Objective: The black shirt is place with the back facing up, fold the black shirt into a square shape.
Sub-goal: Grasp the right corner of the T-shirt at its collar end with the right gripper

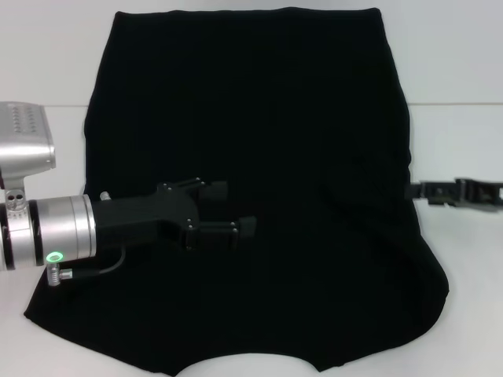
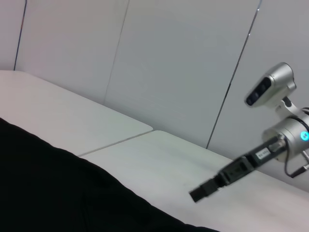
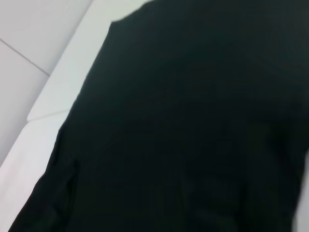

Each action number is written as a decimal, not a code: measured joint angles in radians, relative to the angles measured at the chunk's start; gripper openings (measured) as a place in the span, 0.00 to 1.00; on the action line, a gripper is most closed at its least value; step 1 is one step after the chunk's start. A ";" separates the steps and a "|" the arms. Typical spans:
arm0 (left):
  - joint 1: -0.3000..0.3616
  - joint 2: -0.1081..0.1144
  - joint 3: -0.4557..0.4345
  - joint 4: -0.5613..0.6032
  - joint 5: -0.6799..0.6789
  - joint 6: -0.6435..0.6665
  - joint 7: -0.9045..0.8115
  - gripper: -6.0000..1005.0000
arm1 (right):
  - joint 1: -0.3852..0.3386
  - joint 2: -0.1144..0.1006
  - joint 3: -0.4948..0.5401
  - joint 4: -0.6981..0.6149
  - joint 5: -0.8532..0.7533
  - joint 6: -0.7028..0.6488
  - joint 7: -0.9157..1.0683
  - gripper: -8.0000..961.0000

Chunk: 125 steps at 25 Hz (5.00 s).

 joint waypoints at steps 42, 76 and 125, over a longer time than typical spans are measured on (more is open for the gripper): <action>-0.001 0.009 -0.001 0.014 0.000 -0.001 -0.036 0.89 | -0.080 -0.003 0.017 0.047 -0.057 -0.157 -0.033 0.07; -0.009 0.011 -0.001 0.022 0.000 -0.001 -0.051 0.89 | -0.046 -0.006 0.017 0.042 -0.059 -0.223 -0.023 0.41; -0.008 0.020 -0.002 0.022 0.000 -0.027 -0.051 0.88 | -0.144 -0.003 0.011 -0.032 -0.077 -0.254 -0.005 0.41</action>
